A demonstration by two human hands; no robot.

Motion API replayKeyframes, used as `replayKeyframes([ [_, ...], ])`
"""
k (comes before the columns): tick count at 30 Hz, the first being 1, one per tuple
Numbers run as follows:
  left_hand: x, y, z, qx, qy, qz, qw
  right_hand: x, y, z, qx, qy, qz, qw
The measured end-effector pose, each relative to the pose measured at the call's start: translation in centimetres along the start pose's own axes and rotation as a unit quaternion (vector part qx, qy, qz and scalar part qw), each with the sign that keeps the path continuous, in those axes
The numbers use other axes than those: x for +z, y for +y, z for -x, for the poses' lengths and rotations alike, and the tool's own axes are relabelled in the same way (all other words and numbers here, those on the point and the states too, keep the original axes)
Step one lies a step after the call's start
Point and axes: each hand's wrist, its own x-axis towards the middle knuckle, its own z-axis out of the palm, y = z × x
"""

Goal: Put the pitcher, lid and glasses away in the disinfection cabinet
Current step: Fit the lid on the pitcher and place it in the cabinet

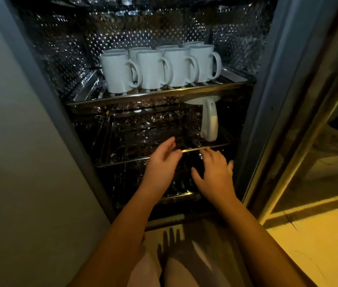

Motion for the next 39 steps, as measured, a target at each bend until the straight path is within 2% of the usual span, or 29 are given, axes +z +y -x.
replayKeyframes([
  [4, -1.0, 0.0, 1.2, 0.059, 0.003, -0.223, 0.973, -1.2, -1.5, 0.8, -0.048, -0.022, 0.043, 0.998],
  [8, -2.6, -0.4, 1.6, 0.089, 0.009, -0.454, 0.886, -1.5, -2.9, 0.7, -0.075, -0.026, 0.055, 0.995],
  [12, -3.5, -0.7, 1.0, 0.079, -0.003, -0.551, 0.83, -1.3, -4.3, 0.0, -0.101, -0.04, 0.07, 0.992],
  [15, -4.6, -0.2, 0.6, 0.081, 0.021, -0.585, 0.806, -1.4, -5.4, -1.3, -0.122, -0.023, 0.057, 0.991],
  [19, -5.6, 2.0, 1.3, 0.047, 0.028, -0.576, 0.815, -2.3, -6.7, -2.6, -0.165, 0.04, 0.037, 0.985],
  [22, -6.5, 3.3, 1.7, 0.034, 0.034, -0.578, 0.815, -3.5, -8.2, -2.2, -0.175, 0.02, 0.041, 0.983],
  [26, -7.8, 6.7, 2.5, 0.031, 0.033, -0.607, 0.793, -6.3, -10.5, -1.7, -0.195, -0.006, 0.04, 0.98],
  [29, -8.4, 11.4, 3.5, 0.017, 0.039, -0.613, 0.789, -10.3, -12.1, -1.3, -0.185, -0.008, 0.027, 0.982],
  [33, -7.5, 18.8, 5.0, -0.052, -0.009, -0.628, 0.776, -17.6, -14.0, -0.7, -0.165, -0.016, 0.004, 0.986],
  [36, -6.9, 24.6, 5.8, -0.057, -0.034, -0.622, 0.78, -23.5, -15.4, -0.8, -0.153, -0.009, 0.007, 0.988],
  [39, -7.1, 30.2, 6.4, -0.039, -0.019, -0.614, 0.788, -29.0, -16.8, -1.4, -0.144, -0.005, 0.021, 0.989],
])
